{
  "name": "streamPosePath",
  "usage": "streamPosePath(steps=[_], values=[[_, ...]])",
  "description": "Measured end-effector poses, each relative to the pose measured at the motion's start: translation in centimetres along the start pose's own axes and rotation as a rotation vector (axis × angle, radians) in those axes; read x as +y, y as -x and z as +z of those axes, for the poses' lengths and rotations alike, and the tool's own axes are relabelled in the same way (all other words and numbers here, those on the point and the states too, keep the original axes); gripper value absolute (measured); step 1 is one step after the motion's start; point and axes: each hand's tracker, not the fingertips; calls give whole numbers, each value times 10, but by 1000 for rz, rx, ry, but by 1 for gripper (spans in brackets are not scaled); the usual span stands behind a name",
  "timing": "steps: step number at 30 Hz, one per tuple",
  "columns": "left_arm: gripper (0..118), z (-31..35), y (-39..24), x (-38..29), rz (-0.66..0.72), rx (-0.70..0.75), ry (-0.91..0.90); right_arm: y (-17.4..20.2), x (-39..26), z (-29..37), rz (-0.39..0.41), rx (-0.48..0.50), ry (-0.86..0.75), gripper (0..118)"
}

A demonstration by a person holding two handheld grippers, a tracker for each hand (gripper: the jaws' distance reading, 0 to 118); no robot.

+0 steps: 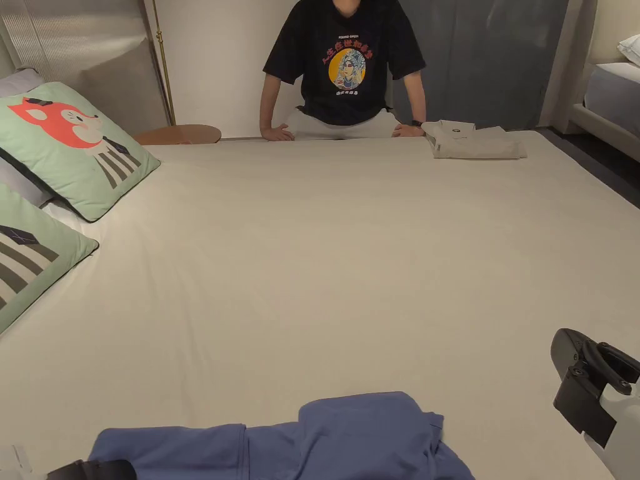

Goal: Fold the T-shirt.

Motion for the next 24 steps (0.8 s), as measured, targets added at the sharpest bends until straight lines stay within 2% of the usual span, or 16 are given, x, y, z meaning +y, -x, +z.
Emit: streamPosePath(steps=[2, 6, 9, 11, 16, 22, 23, 24], values=[[9, 8, -13, -4, 6, -53, 4, 3, -3, -2, -1, 12, 9, 1], [9, -3, -70, -21, -146, -163, 49, 8, -6, -4, 2, 40, 18, 1], [9, -34, -121, -37, -210, -266, 106, 8, -6, -3, 0, 53, 15, 1], [9, -64, -153, -54, -264, -286, 158, 7, -6, 1, -1, 54, 9, 1], [9, -159, -201, -104, -402, -116, 278, -6, -3, 13, -37, 34, -13, 1], [9, -229, -225, -164, -451, 11, 310, -21, 1, 22, -38, -2, -33, 1], [16, -231, -227, -169, -474, 13, 290, -23, 1, 23, -38, -8, -34, 1], [27, -232, -228, -171, -471, 7, 276, -26, 1, 24, -43, -12, -36, 1]])
